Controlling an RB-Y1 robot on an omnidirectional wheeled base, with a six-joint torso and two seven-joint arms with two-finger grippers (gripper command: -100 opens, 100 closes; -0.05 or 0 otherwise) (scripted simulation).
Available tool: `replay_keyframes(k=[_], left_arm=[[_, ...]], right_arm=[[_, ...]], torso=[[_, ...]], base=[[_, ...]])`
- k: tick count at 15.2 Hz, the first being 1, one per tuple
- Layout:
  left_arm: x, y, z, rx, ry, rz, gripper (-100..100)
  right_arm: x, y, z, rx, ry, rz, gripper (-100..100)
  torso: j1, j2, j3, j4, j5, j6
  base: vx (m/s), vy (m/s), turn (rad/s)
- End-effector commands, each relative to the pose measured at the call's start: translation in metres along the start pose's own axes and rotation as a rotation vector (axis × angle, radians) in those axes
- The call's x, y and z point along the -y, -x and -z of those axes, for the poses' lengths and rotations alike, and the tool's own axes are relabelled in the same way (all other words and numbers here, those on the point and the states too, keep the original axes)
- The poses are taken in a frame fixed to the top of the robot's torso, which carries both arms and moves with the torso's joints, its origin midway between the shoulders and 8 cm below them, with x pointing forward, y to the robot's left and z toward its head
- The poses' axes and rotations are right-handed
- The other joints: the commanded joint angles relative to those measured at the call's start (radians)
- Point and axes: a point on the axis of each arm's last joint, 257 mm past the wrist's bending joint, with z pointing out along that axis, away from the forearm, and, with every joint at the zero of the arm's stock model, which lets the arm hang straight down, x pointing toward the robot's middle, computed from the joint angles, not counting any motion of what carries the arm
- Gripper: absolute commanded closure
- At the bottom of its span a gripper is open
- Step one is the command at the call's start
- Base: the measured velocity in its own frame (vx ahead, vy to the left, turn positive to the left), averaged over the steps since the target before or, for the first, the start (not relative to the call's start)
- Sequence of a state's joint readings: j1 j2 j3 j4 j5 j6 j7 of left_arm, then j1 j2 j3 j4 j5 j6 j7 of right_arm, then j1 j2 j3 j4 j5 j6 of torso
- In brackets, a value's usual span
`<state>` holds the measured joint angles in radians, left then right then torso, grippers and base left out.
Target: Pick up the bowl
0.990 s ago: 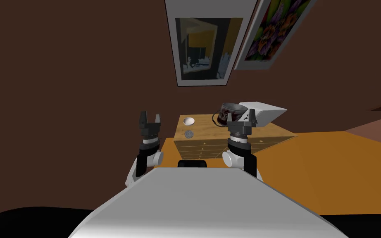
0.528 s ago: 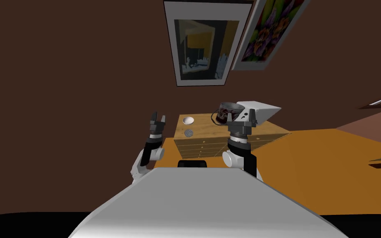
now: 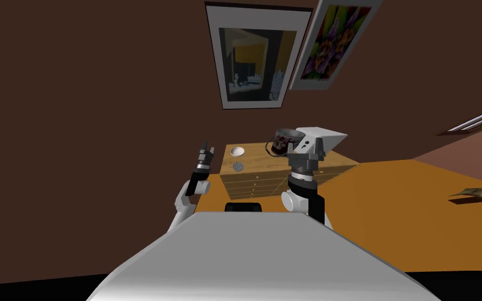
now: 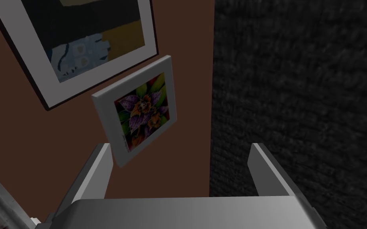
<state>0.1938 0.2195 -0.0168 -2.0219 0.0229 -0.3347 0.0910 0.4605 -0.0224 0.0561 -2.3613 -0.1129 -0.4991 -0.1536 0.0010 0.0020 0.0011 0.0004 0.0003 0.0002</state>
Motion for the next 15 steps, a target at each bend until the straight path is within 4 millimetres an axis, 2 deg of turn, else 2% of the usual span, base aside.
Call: replay_keyframes(k=[1, 2, 3, 4, 7, 8, 9, 10, 11, 12, 14, 15], left_arm=[[-0.021, 0.002, -0.011, -0.004, 0.051, 0.007, -100], [-0.032, 0.002, -0.011, -0.002, 0.078, 0.007, -100], [-0.032, 0.002, -0.011, -0.002, 0.078, 0.007, -100], [-0.048, 0.004, -0.020, -0.003, 0.113, 0.013, -100], [-0.073, 0.005, -0.031, -0.001, 0.176, 0.021, -100], [-0.078, 0.006, -0.029, 0.000, 0.187, 0.021, -100], [-0.087, 0.006, -0.038, 0.001, 0.216, 0.029, -100], [-0.100, 0.007, -0.038, 0.003, 0.241, 0.029, -100], [-0.101, 0.007, -0.038, 0.004, 0.243, 0.029, -100], [-0.116, 0.009, -0.046, 0.006, 0.277, 0.039, -100], [-0.124, 0.009, -0.046, 0.008, 0.302, 0.039, -100], [-0.135, 0.010, -0.053, 0.012, 0.334, 0.049, -100]], right_arm=[[0.000, 0.000, 0.000, 0.000, 0.000, 0.000, 0], [0.000, 0.000, 0.000, 0.000, 0.000, 0.000, 0], [0.000, 0.000, 0.000, 0.000, 0.000, 0.000, 0], [0.000, 0.000, 0.000, 0.000, 0.000, 0.000, 0], [0.000, 0.000, 0.000, 0.000, 0.000, 0.000, 0], [0.000, 0.000, 0.000, 0.000, 0.000, 0.000, 0], [0.000, 0.000, 0.000, 0.000, 0.000, 0.000, 0], [0.000, 0.000, 0.000, 0.000, 0.000, 0.000, 0], [0.000, 0.000, 0.000, 0.000, 0.000, 0.000, 0], [0.000, 0.000, 0.000, 0.000, 0.000, 0.000, 0], [0.000, 0.000, 0.000, 0.000, 0.000, 0.000, 0], [0.000, 0.000, 0.000, 0.000, 0.000, 0.000, 0]], torso=[[0.000, 0.000, 0.000, 0.000, 0.000, 0.000], [0.000, 0.000, 0.000, 0.000, 0.000, 0.000], [0.000, 0.000, 0.000, 0.000, 0.000, 0.000], [0.000, 0.000, 0.000, 0.000, 0.000, 0.000], [0.000, 0.000, 0.000, 0.000, 0.000, 0.000], [0.000, 0.000, 0.000, 0.000, 0.000, 0.000], [0.000, 0.000, 0.000, 0.000, 0.000, 0.000], [0.000, 0.000, 0.000, 0.000, 0.000, 0.000], [0.000, 0.000, 0.000, 0.000, 0.000, 0.000], [0.000, 0.000, 0.000, 0.000, 0.000, 0.000], [0.000, 0.000, 0.000, 0.000, 0.000, 0.000], [0.000, -0.001, 0.000, 0.000, 0.000, 0.000]], base=[[-0.045, 0.008, -0.063], [-0.047, 0.011, -0.054], [-0.034, 0.009, -0.018], [-0.040, 0.006, -0.033], [-0.039, 0.012, -0.059], [-0.026, 0.010, -0.024], [-0.032, 0.011, -0.034], [-0.037, 0.010, -0.048], [-0.026, 0.009, -0.025], [-0.030, 0.010, -0.048], [-0.027, 0.014, -0.040], [-0.025, 0.010, -0.047]])
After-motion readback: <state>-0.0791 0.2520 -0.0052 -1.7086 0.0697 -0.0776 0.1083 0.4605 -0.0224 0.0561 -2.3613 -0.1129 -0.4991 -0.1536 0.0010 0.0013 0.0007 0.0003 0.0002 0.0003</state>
